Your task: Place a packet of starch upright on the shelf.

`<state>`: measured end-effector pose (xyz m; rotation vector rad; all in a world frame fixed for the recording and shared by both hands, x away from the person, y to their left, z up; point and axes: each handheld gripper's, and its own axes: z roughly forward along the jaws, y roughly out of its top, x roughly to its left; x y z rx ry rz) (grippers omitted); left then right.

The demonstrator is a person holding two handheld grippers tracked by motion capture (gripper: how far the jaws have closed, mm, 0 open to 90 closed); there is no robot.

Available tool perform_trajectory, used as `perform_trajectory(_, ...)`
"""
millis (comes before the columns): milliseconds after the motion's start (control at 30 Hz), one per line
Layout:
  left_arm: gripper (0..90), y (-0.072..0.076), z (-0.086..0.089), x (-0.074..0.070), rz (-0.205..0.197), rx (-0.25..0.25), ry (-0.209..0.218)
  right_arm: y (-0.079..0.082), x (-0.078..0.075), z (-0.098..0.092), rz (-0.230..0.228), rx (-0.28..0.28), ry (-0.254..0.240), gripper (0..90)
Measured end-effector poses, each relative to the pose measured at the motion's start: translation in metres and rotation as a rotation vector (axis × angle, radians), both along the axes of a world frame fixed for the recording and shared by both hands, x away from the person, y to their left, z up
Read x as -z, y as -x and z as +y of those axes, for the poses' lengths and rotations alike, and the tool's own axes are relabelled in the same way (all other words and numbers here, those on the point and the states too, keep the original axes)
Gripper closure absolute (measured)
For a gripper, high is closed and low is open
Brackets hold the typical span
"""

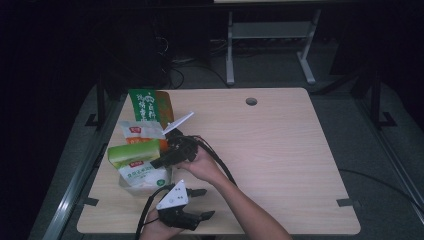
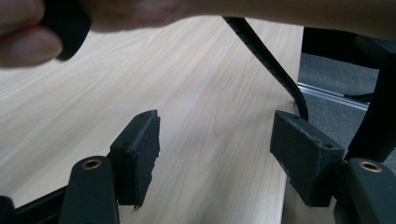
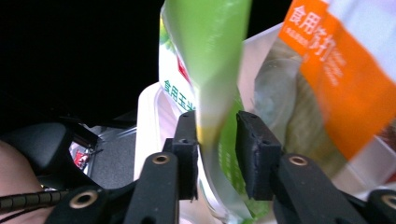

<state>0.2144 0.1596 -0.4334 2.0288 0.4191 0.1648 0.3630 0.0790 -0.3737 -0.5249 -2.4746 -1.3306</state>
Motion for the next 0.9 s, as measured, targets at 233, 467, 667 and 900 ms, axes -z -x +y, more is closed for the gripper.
perform_trajectory(233, 31.9, -0.001, 0.001, -0.001, 0.008, -0.014, 0.006, -0.002, -0.004, -0.015, -0.007, 0.019, -0.008, 61.4)
perform_trajectory(467, 31.6, -0.001, 0.001, -0.001, 0.003, -0.012, 0.006, -0.001, -0.009, -0.030, -0.018, 0.036, -0.010, 58.0)
perform_trajectory(667, 31.4, -0.001, 0.002, -0.002, 0.003, -0.015, 0.008, -0.002, -0.015, -0.048, -0.023, 0.070, -0.020, 57.7)
perform_trajectory(900, 31.4, -0.002, 0.003, -0.002, 0.009, -0.023, 0.014, -0.003, -0.020, -0.068, -0.023, 0.091, -0.020, 56.1)
